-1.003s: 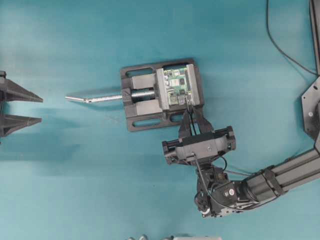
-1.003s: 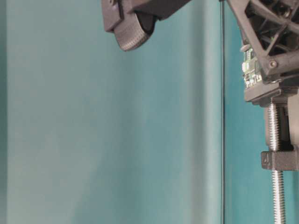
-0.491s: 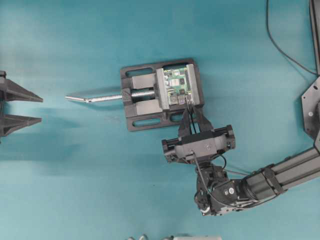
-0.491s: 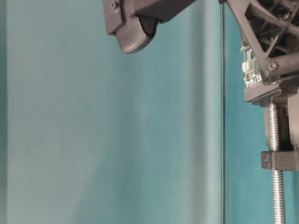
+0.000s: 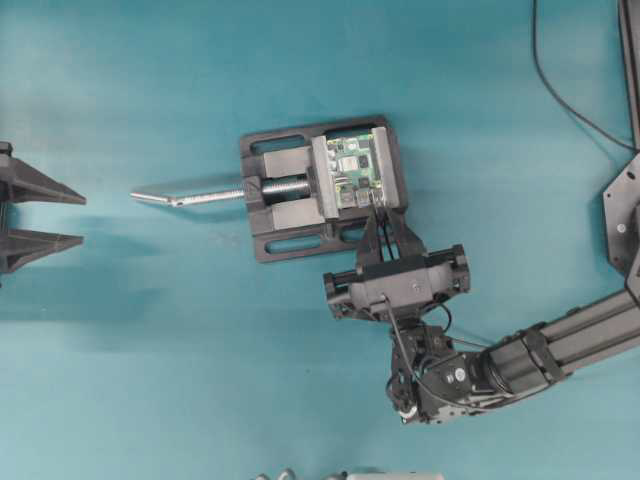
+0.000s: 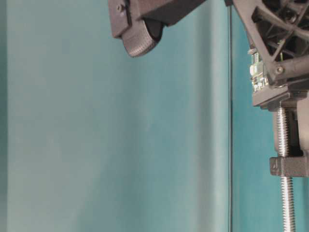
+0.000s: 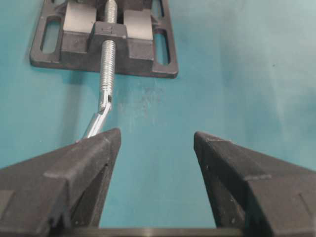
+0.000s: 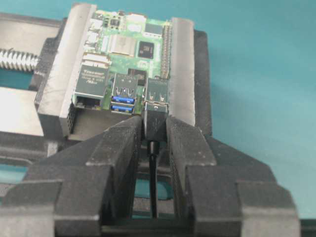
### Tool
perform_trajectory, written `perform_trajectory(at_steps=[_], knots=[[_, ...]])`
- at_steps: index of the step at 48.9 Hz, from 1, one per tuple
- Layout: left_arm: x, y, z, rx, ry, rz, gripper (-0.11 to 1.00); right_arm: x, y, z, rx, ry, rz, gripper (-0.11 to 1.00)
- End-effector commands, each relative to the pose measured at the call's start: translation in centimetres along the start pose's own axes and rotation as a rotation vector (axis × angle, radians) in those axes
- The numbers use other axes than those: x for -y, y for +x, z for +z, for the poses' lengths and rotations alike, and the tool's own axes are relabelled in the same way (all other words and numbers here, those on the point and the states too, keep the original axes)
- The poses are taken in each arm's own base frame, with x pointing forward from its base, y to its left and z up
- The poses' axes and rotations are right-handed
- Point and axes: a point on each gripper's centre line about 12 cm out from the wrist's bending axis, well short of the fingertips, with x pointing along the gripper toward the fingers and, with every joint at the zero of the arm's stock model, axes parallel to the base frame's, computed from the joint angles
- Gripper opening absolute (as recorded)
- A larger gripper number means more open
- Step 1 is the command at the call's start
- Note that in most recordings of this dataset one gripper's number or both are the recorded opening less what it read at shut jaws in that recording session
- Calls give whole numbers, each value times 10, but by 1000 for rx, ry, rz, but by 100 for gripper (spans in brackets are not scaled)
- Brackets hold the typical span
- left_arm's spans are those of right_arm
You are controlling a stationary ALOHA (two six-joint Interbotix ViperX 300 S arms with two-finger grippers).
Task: Insert the USB into the fixed PCB.
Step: 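Push the USB plug forward into the port with the right gripper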
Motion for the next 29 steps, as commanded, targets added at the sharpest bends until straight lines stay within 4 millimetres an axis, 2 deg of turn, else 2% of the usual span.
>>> perform_trajectory(at_steps=[1, 17, 29], knots=[[1, 1, 6, 15, -10, -4, 78, -1, 39, 14, -3, 33, -93, 20], [1, 1, 5, 13, -10, -4, 78, -2, 42, 14, 17, 30, -85, 20], [1, 1, 5, 13, -10, -4, 78, 1, 32, 8, 19, 40, -62, 20]])
